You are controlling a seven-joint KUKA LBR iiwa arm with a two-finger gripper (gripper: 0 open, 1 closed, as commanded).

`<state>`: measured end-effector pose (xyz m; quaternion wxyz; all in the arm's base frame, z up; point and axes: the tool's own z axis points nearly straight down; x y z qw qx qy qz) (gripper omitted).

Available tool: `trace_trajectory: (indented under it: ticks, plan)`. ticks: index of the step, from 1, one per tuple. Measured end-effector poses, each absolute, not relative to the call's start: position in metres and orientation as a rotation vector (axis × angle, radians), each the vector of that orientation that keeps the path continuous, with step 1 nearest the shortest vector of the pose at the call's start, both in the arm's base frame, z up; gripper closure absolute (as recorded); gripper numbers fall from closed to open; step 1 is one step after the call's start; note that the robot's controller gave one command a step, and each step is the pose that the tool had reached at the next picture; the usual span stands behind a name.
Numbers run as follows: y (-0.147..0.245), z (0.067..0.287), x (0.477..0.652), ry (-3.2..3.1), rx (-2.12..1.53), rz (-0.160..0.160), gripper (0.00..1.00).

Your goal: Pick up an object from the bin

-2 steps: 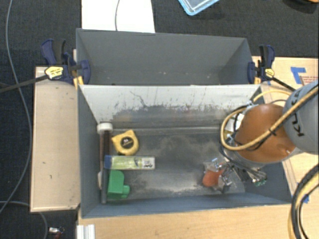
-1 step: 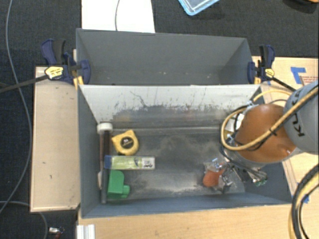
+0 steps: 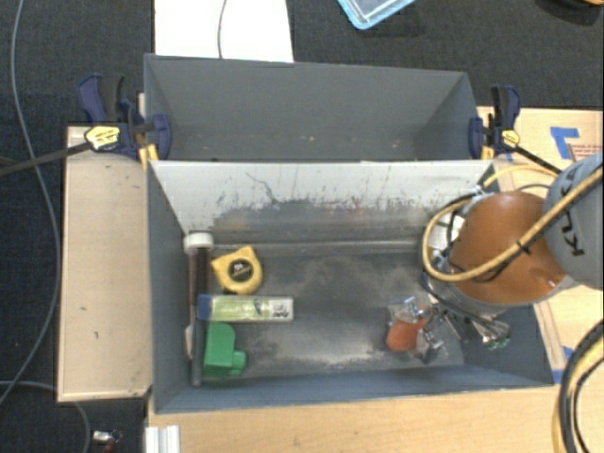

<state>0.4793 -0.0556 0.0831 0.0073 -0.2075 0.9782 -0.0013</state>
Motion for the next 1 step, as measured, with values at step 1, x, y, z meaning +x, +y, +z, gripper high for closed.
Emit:
trace_trajectory:
  ticks: [1]
  plan:
    - [-0.0551,0.1305,0.4776,3.067,-0.644,0.0,1.0]
